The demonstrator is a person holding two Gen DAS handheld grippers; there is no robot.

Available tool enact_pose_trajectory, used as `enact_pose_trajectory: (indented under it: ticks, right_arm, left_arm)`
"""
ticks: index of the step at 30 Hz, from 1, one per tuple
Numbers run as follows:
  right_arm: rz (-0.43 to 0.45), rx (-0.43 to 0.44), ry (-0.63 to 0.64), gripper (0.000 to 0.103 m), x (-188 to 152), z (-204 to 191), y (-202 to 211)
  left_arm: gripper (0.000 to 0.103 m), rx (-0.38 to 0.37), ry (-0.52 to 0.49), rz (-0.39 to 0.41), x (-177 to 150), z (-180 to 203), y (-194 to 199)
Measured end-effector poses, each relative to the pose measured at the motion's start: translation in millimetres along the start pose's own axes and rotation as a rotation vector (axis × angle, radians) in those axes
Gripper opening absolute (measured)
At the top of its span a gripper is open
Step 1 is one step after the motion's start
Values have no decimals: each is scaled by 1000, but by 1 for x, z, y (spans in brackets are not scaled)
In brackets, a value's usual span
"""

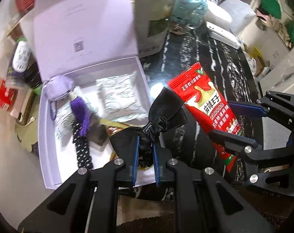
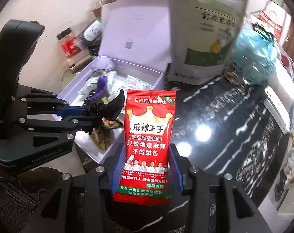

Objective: Organize objects
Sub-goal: 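Carry the black scrunchie and red snack pack with both grippers to the gift box, then lower both held items into the box and open both grippers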

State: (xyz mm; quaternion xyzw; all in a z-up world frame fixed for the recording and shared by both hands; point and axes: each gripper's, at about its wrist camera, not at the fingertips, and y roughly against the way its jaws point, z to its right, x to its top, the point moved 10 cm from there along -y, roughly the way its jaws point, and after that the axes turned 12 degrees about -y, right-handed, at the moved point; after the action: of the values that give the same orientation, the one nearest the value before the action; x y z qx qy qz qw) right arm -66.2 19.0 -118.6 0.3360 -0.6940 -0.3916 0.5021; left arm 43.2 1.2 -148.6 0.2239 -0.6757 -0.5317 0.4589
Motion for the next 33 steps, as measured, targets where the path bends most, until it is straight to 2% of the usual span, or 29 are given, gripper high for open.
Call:
enact_pose_trajectory:
  ticks: [15, 16, 25, 33]
  right_arm:
    - [-57, 77, 144, 44, 14, -50, -29]
    - [-64, 87, 157, 44, 15, -55, -32]
    - [-111, 134, 214, 44, 19, -80, -53]
    - [-152, 166, 227, 44, 20, -89, -70]
  left_arm:
    - [12, 39, 151, -25, -33, -58, -6]
    - [12, -87, 388, 158, -13, -50, -1]
    - [12, -94, 466, 112, -36, -76, -23]
    - [12, -122, 487, 74, -43, -86, -45]
